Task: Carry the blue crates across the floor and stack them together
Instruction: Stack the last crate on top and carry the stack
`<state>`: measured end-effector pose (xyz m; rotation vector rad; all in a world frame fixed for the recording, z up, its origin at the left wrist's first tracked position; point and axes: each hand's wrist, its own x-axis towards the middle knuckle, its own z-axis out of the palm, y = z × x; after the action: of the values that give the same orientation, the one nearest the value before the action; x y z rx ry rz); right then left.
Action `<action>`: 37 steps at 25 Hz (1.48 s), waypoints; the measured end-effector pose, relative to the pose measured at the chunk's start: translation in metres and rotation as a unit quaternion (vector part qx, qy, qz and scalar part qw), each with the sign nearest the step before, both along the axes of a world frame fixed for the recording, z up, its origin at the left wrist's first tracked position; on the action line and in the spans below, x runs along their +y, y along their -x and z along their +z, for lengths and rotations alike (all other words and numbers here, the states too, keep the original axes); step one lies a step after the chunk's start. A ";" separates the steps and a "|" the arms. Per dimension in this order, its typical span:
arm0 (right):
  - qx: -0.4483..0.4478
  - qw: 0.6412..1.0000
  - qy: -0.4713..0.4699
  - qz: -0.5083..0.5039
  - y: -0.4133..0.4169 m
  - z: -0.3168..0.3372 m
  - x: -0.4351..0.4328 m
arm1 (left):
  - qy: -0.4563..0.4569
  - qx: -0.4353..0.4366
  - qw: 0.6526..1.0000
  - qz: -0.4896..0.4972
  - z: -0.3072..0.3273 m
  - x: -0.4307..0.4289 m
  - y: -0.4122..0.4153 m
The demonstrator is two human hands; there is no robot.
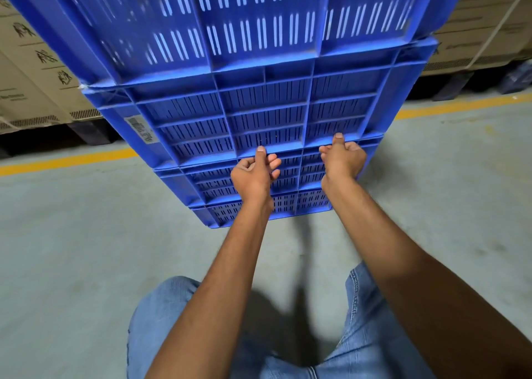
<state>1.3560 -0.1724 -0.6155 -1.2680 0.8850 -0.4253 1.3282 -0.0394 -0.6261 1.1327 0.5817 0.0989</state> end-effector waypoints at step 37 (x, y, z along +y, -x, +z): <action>0.187 0.975 -0.105 0.049 -0.010 -0.148 0.020 | 0.060 0.181 0.980 0.051 -0.128 -0.002 -0.011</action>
<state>1.3655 -0.1520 -0.7634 -1.2079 1.1461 -0.0083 1.3390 -0.0410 -0.7541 1.0086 0.9581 -0.0572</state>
